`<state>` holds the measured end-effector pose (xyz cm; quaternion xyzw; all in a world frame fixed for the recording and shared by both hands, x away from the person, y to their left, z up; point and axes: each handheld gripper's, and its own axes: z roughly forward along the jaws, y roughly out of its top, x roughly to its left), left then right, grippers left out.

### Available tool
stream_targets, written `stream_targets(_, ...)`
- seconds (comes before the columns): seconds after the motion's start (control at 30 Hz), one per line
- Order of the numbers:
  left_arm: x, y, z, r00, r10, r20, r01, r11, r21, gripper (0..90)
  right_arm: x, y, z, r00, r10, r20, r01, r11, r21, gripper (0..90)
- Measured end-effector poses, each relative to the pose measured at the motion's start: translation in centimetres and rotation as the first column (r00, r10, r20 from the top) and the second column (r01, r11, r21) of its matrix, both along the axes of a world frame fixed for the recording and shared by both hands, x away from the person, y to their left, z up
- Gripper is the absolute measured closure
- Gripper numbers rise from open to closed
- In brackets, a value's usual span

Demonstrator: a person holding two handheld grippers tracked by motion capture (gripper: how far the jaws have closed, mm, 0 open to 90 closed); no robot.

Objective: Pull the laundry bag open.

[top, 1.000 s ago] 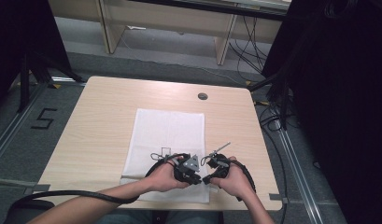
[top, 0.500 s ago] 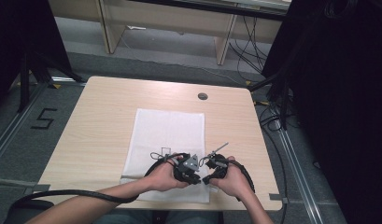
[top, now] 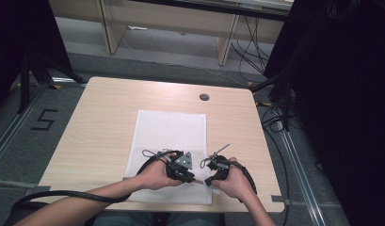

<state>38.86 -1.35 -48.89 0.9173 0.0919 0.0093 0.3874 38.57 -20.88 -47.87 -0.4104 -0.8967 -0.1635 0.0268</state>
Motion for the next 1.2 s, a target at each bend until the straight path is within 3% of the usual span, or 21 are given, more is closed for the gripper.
stream_targets(0.4, -0.4, 0.3, 0.0, 0.9999, -0.011, 0.006, 0.011, 0.9999, 0.012, 82.2, 0.0, 0.0, 0.0, 0.9999, 0.010, 0.009, -0.010, 1.000, 0.006, 90.0)
stream_targets(0.47, -0.3, 0.6, 0.1, 0.9998, -0.003, -0.019, 0.003, 0.9999, -0.012, 82.2, 0.0, 0.0, 0.0, 1.0000, 0.002, 0.002, -0.002, 1.000, 0.006, 90.0)
stream_targets(0.57, -0.2, 0.8, 0.1, 1.0000, -0.003, -0.008, 0.003, 1.0000, -0.004, 82.2, 0.1, -0.1, 0.0, 1.0000, 0.006, 0.003, -0.006, 1.000, 0.012, 90.0)
stream_targets(0.6, -0.3, 0.8, 0.1, 0.9998, -0.011, 0.015, 0.011, 0.9999, 0.005, 82.2, 0.1, -0.1, 0.0, 1.0000, 0.007, 0.004, -0.007, 1.000, 0.011, 90.0)
stream_targets(0.63, -0.3, 1.0, 0.1, 0.9999, -0.010, 0.000, 0.010, 0.9999, 0.005, 82.2, 0.0, 0.0, 0.0, 1.0000, -0.006, -0.005, 0.006, 1.000, 0.005, 90.0)
stream_targets(0.83, -0.3, 1.8, 0.3, 1.0000, 0.006, -0.001, -0.006, 1.0000, 0.007, 82.2, 0.0, -0.1, 0.0, 1.0000, -0.005, -0.006, 0.005, 1.000, 0.006, 90.0)
stream_targets(0.87, -0.3, 1.9, 0.3, 0.9999, 0.003, 0.017, -0.003, 1.0000, 0.009, 82.2, 0.0, -0.1, 0.0, 1.0000, -0.004, -0.004, 0.004, 1.000, 0.006, 90.0)
stream_targets(1.2, -0.3, 2.2, 0.2, 1.0000, 0.007, 0.005, -0.007, 1.0000, 0.001, 82.2, 0.1, -0.2, -0.1, 1.0000, 0.008, 0.004, -0.009, 1.000, 0.012, 90.0)
